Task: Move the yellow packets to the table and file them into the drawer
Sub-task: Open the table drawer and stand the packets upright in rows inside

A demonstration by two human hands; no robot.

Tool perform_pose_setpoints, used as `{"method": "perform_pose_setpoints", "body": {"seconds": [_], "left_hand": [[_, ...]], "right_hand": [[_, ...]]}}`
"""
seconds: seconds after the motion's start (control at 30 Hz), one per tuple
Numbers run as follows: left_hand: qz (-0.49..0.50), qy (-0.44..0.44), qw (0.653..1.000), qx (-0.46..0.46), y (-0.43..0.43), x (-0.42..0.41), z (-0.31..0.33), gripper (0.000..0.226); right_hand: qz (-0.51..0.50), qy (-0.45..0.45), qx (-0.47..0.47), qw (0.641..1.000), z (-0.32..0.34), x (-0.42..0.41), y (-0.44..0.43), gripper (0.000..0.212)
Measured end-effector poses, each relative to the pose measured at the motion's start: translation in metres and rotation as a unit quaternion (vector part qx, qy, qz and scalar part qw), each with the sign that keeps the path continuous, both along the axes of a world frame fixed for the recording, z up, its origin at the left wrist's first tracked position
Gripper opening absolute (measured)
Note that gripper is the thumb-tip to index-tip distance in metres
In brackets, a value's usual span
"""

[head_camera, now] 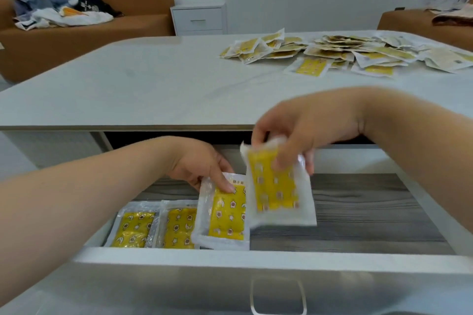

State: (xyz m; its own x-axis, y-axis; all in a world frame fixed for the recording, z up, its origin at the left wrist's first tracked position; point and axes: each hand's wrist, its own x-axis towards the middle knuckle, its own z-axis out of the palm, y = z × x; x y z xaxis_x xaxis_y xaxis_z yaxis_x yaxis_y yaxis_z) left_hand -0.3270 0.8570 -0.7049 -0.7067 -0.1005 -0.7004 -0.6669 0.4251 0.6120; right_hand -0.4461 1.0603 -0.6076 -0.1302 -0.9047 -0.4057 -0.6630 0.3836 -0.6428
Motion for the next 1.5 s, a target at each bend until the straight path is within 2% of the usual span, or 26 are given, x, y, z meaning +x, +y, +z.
{"method": "perform_pose_setpoints", "body": {"seconds": [0.13,0.27,0.4,0.6,0.77,0.87,0.97,1.13,1.33,1.4,1.5], "left_hand": [[-0.059,0.003,0.997,-0.052,0.004,0.001,-0.014,0.019],[-0.153,0.003,0.973,-0.173,0.013,0.003,-0.020,0.019],[-0.191,0.028,0.955,-0.225,0.019,0.003,-0.021,0.024],[-0.179,0.072,0.951,-0.240,0.021,-0.001,-0.021,0.027],[-0.221,0.080,0.936,-0.264,0.023,-0.001,-0.026,0.036],[-0.249,0.103,0.916,-0.298,0.025,-0.001,-0.027,0.037],[-0.260,0.112,0.914,-0.291,0.028,0.000,-0.027,0.043],[-0.282,0.091,0.912,-0.284,0.032,0.000,-0.024,0.065],[-0.307,0.063,0.896,-0.314,0.032,-0.002,-0.025,0.064],[-0.309,0.049,0.895,-0.319,0.034,-0.002,-0.023,0.064],[-0.322,0.026,0.885,-0.334,0.039,-0.002,-0.017,0.064]], "right_hand": [[-0.008,0.022,0.094,0.995,-0.054,0.006,-0.007,0.028],[-0.049,0.007,0.146,0.988,-0.085,0.002,-0.011,0.030],[-0.107,-0.011,0.146,0.983,-0.090,-0.005,-0.010,0.034],[-0.166,-0.007,0.169,0.972,-0.096,-0.011,-0.009,0.038],[-0.112,0.002,0.214,0.970,-0.094,-0.007,-0.011,0.023],[-0.063,0.055,0.234,0.969,-0.095,-0.002,-0.011,0.013],[-0.042,0.104,0.223,0.968,-0.102,0.001,-0.010,0.020],[-0.082,0.073,0.169,0.980,-0.109,0.008,-0.015,0.012],[-0.122,0.036,0.198,0.972,-0.114,0.014,-0.022,0.024],[-0.103,0.087,0.216,0.967,-0.116,0.016,-0.021,0.030],[-0.005,0.266,0.232,0.936,-0.114,0.020,-0.017,0.041]]}}
